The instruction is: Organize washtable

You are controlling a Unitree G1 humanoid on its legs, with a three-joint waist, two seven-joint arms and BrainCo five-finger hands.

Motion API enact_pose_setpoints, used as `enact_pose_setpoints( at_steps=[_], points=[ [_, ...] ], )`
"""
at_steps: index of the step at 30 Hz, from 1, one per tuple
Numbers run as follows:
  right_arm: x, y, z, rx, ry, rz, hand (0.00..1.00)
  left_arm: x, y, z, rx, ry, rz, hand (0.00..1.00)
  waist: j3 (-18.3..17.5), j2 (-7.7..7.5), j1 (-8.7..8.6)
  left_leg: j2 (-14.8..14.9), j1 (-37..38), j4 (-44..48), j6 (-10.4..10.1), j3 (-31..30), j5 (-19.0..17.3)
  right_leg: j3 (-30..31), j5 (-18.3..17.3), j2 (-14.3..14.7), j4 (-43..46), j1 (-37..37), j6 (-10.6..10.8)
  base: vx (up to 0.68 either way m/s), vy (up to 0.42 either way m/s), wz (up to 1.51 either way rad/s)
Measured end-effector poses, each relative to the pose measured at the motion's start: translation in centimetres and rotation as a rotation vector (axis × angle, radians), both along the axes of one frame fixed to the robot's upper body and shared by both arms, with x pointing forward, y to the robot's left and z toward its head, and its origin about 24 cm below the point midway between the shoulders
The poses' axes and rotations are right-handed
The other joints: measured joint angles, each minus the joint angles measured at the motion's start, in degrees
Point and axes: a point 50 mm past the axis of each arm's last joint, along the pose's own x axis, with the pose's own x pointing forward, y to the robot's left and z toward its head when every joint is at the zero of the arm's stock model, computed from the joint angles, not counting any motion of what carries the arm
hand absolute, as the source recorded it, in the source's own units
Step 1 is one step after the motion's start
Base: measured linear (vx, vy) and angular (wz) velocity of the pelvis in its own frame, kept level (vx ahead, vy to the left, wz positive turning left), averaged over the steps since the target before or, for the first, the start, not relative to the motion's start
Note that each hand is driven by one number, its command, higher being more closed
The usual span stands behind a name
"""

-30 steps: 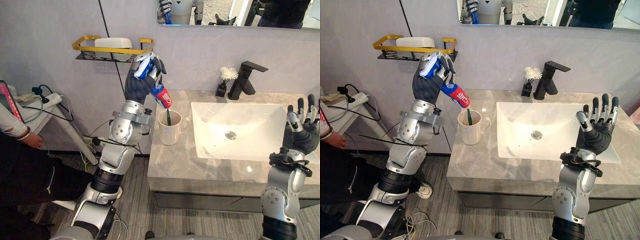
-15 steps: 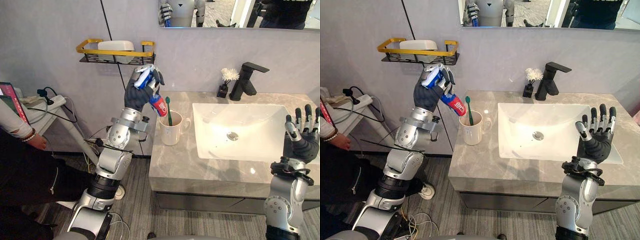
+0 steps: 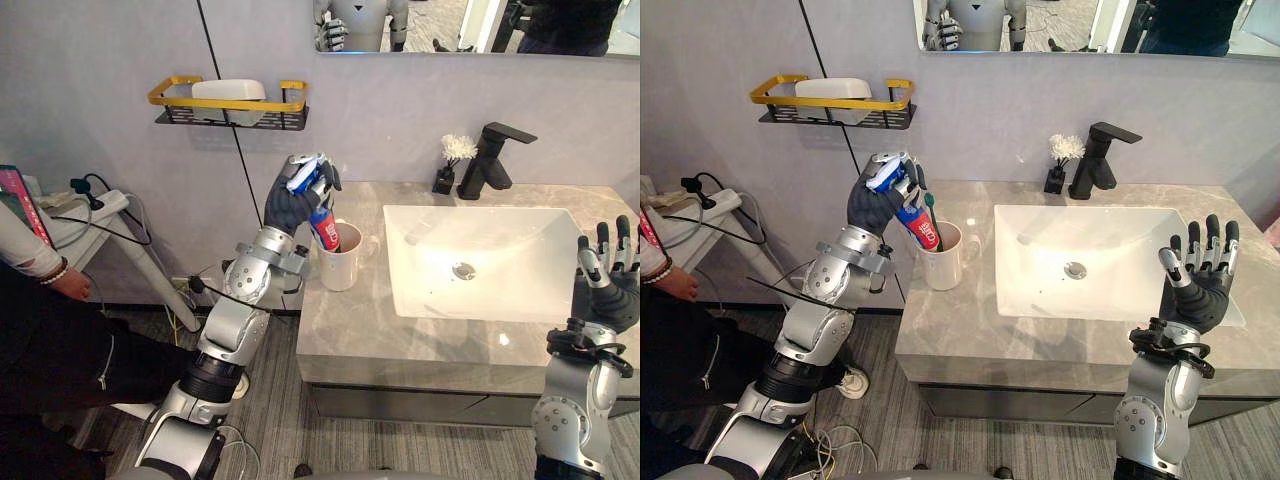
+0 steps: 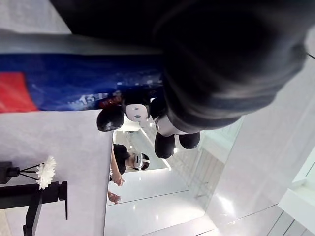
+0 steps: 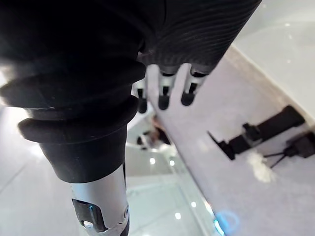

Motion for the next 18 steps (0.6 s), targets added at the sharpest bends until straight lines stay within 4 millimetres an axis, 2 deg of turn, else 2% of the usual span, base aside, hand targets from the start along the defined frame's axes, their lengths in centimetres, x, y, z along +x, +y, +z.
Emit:
enact_pose_setpoints(
  at_steps=[18],
  points=[
    [-0.1,0.0,-0.4,0.046,0.01,-0.039,0.0,0.8,-0.6,-2.3,0.06,0.102,-0.007,1.0,1.0,-0.58,-0.85,0.2,-0.6,0.0,-0.1,1.1,-0.4,1.4,0.1,0.2,0.1,-1.2,0.0,0.0,0.002,-0.03]
  ],
)
